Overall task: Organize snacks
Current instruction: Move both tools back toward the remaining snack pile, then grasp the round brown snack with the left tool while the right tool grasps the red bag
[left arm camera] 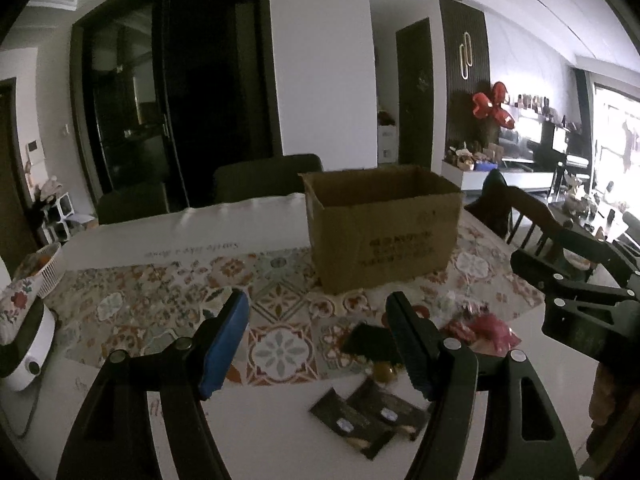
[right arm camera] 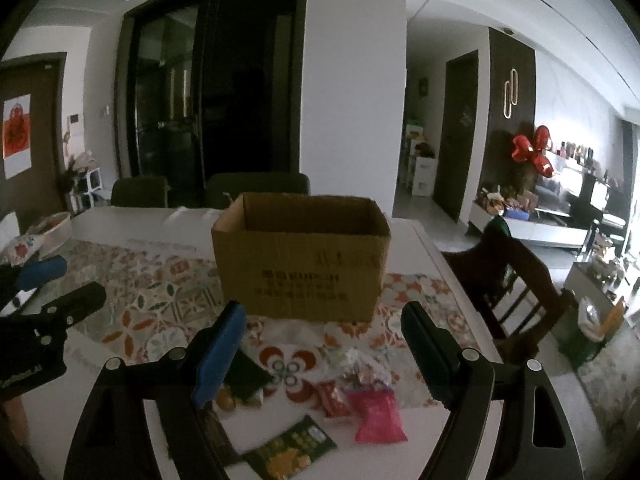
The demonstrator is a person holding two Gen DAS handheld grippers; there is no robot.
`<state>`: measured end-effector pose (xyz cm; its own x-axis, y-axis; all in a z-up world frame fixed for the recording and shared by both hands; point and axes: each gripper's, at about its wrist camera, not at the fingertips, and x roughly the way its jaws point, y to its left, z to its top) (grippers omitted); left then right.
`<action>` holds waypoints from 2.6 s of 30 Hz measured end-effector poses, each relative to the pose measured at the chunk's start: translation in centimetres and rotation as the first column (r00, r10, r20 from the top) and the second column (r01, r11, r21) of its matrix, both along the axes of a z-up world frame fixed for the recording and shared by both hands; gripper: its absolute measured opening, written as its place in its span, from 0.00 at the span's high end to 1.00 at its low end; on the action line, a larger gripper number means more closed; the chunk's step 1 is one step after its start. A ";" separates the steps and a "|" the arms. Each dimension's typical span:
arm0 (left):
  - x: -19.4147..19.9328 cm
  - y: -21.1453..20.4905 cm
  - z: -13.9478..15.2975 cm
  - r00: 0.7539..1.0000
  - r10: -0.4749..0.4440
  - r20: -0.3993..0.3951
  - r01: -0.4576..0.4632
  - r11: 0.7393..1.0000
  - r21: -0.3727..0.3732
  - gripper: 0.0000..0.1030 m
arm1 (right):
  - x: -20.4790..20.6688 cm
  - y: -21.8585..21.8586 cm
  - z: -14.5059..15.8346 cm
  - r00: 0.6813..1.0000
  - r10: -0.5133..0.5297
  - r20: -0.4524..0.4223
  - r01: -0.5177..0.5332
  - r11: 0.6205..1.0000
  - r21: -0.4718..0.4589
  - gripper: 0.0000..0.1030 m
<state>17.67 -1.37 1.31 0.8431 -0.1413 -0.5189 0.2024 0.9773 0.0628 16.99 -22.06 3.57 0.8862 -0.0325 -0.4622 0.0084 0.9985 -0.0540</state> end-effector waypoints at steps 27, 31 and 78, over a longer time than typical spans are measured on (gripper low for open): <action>0.7 -4.3 -9.4 0.983 -0.086 -0.160 0.095 0.994 0.051 0.32 | -1.0 -4.3 -8.0 0.980 -0.104 -0.171 0.102 0.995 -0.022 0.22; 1.8 -5.1 -10.4 0.977 -0.094 -0.190 0.107 0.993 0.059 0.32 | 0.2 -5.3 -9.1 0.974 -0.101 -0.202 0.104 0.995 0.005 0.22; 6.5 -6.2 -13.9 0.934 -0.125 -0.335 0.118 0.992 -0.040 0.73 | 4.4 -6.2 -13.5 0.944 -0.066 -0.323 0.099 0.992 0.085 0.59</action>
<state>24.16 -7.53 -12.56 0.5958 -0.2447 -0.7650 0.3260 0.9442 -0.0481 21.39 -28.28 -9.93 0.6878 -0.0392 -0.7248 0.0894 0.9955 0.0310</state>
